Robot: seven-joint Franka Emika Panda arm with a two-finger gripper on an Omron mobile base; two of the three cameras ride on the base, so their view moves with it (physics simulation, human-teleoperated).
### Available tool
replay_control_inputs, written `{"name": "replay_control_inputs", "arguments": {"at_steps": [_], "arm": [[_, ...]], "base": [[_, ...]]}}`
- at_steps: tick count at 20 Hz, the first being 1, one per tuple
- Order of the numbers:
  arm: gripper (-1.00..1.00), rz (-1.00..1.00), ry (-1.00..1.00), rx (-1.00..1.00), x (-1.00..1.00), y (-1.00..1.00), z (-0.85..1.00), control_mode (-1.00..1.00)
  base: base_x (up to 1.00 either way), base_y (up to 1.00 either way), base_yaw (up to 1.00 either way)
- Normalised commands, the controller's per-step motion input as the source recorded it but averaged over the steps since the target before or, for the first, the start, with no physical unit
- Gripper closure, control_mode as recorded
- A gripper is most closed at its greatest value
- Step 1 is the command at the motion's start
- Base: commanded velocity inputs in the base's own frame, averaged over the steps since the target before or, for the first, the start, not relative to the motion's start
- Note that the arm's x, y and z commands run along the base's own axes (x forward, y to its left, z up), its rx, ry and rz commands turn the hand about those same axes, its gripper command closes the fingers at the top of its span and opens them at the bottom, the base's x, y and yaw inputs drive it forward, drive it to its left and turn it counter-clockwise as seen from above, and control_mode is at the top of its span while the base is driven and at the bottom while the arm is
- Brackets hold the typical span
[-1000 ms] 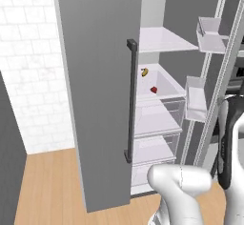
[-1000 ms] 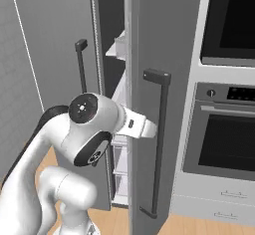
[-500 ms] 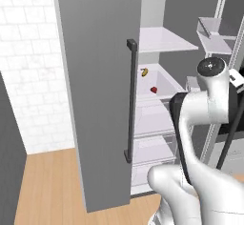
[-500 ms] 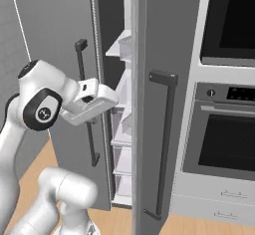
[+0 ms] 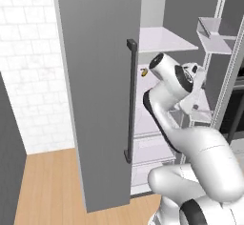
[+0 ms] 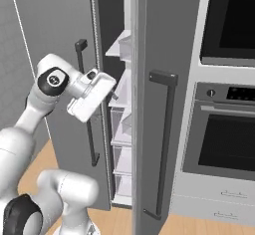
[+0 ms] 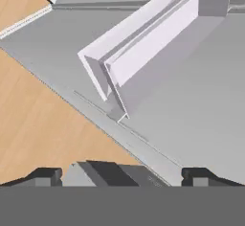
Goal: Take the strawberry from the fridge and place it on top of the pancake, located on the dining counter.
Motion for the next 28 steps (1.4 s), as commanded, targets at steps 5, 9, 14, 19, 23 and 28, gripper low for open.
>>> {"name": "replay_control_inputs", "arguments": {"at_steps": [5, 9, 14, 19, 23, 28], "arm": [[-1.00, 0.29, 0.39, -0.01, 0.70, -0.75, -0.15, -1.00], [-1.00, 0.17, 0.37, 0.00, 0.27, -0.50, -0.18, -1.00], [-1.00, 0.09, 0.34, -0.07, -0.05, -0.30, -0.05, -1.00], [-1.00, 0.05, 0.20, -0.02, -0.37, -0.67, -0.05, -1.00], [-1.00, 0.06, 0.09, 0.00, -0.46, -0.83, -0.11, -1.00], [-1.00, 0.06, 0.05, 0.00, -0.44, -0.78, -0.11, -1.00]], "base": [[0.00, 0.00, 0.00], [0.00, 0.00, 0.00], [0.00, 0.00, 0.00], [0.00, 0.00, 0.00], [0.00, 0.00, 0.00], [0.00, 0.00, 0.00]]}}
